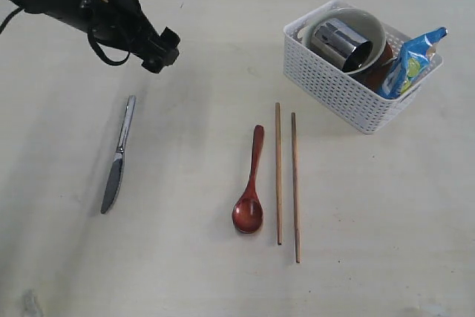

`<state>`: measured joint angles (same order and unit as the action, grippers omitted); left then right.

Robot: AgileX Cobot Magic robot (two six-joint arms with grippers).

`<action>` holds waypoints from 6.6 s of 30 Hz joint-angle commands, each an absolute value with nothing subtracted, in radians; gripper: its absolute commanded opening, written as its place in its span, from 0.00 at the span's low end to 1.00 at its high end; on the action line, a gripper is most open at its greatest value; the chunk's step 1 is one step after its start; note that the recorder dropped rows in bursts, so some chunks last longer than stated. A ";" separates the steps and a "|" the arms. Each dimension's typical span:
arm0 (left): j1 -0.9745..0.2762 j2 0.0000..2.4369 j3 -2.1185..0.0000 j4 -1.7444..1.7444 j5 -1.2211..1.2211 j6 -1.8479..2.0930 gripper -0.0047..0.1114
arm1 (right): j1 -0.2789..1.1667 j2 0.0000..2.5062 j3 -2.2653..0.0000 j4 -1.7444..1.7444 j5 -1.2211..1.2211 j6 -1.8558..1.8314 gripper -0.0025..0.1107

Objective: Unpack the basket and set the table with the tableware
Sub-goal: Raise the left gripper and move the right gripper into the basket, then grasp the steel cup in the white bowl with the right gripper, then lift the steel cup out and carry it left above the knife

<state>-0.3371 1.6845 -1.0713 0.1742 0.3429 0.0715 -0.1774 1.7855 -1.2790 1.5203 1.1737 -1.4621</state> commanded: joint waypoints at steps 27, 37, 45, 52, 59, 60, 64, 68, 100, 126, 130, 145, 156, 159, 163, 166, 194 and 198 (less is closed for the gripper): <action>-0.344 1.679 -1.071 0.168 0.130 0.135 0.95 | 0.202 1.719 -1.265 0.279 0.656 -0.964 0.50; -0.344 1.679 -1.071 0.168 0.128 0.135 0.95 | 0.200 1.719 -1.218 0.118 0.605 -0.896 0.50; -0.344 1.681 -1.071 0.168 0.128 0.135 0.95 | 0.200 1.715 -1.218 0.105 0.607 -0.839 0.50; -0.344 1.716 -1.071 0.168 0.106 0.135 0.95 | 0.200 1.709 -1.218 0.062 0.616 -0.850 0.50; -0.344 1.729 -1.071 0.170 0.097 0.135 0.95 | 0.202 1.711 -1.170 -0.024 0.526 -0.904 0.50; -0.344 1.729 -1.071 0.170 0.097 0.135 0.95 | 0.202 1.711 -1.146 -0.026 0.471 -0.943 0.50; -0.344 1.729 -1.071 0.178 0.095 0.135 0.95 | 0.202 1.711 -1.067 -0.026 0.311 -1.078 0.50; -0.344 1.729 -1.071 0.207 0.095 0.135 0.95 | 0.202 1.711 -1.033 -0.028 0.278 -1.121 0.50; -0.344 1.729 -1.071 0.206 0.093 0.135 0.95 | 0.202 1.837 -1.021 -0.007 0.058 -1.215 0.50; -0.344 1.729 -1.071 0.206 0.080 0.135 0.95 | 0.202 1.773 -1.021 0.030 0.071 -1.181 0.02; -0.344 1.729 -1.071 0.206 0.080 0.135 0.95 | 0.202 1.720 -1.021 0.061 0.096 -1.181 0.02; -0.302 1.613 -1.071 0.210 0.225 0.103 0.95 | 0.325 1.536 -1.025 0.094 0.214 -1.161 0.02; -0.096 1.465 -1.071 0.206 0.427 -0.007 0.95 | 0.618 1.679 -1.301 -0.072 0.528 -1.087 0.02; -0.047 1.465 -1.071 0.206 0.461 -0.036 0.95 | 0.674 1.784 -1.452 -0.157 0.644 -1.087 0.02; -0.015 1.465 -1.071 0.206 0.489 -0.060 0.95 | 0.727 1.932 -1.650 -0.224 0.726 -1.109 0.02; -0.013 1.465 -1.071 0.206 0.504 -0.060 0.95 | 0.756 2.039 -1.793 -0.234 0.799 -1.129 0.02; -0.010 1.465 -1.071 0.385 0.596 -0.173 0.95 | 0.805 2.363 -2.046 -0.300 0.633 -1.486 0.02; -0.010 1.465 -1.071 0.483 0.639 -0.259 0.95 | 0.807 2.363 -2.046 -0.300 0.653 -1.487 0.02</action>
